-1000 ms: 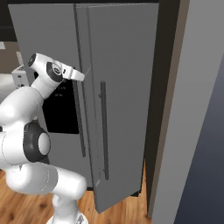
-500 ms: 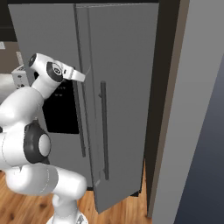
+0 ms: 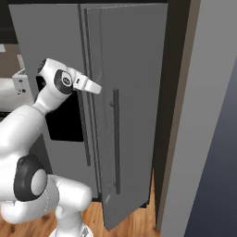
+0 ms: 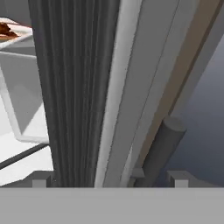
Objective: Retrieve the chicken drumstick from the fridge and place it on the saucepan with marinade on the stove.
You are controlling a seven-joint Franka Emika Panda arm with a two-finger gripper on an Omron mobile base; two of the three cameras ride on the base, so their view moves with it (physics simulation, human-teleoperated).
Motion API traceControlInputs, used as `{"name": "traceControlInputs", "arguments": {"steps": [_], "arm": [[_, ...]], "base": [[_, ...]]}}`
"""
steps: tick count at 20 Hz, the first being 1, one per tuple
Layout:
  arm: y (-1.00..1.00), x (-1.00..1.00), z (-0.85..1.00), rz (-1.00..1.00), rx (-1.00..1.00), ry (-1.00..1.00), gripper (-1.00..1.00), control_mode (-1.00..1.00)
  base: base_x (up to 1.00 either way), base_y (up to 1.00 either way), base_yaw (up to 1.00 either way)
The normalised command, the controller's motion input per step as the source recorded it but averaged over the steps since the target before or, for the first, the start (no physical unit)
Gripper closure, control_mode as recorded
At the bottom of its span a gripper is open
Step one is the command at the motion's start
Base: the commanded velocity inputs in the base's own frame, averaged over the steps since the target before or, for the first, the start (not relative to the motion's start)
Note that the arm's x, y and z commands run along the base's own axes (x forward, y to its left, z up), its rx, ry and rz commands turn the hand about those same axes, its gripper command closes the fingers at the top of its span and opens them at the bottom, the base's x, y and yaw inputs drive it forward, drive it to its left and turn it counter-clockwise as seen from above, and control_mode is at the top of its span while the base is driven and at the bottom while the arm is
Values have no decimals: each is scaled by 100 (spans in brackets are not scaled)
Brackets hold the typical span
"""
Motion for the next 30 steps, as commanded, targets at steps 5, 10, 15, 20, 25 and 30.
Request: {"name": "traceControlInputs", "arguments": {"steps": [5,10,15,20,25,30], "arm": [[-100,-68,-7,-14,0,0,-100,-100],[-100,-62,-22,-16,-2,0,-100,-100],[-100,-61,-21,-18,-3,0,-100,-100],[-100,-54,-26,-19,-5,0,-100,-100],[-100,-42,-19,-21,-3,3,-100,-100],[-69,-14,-5,-17,0,2,-100,-100]], "base": [[0,0,0],[0,0,0],[0,0,0],[0,0,0],[0,0,0],[0,0,0]]}}
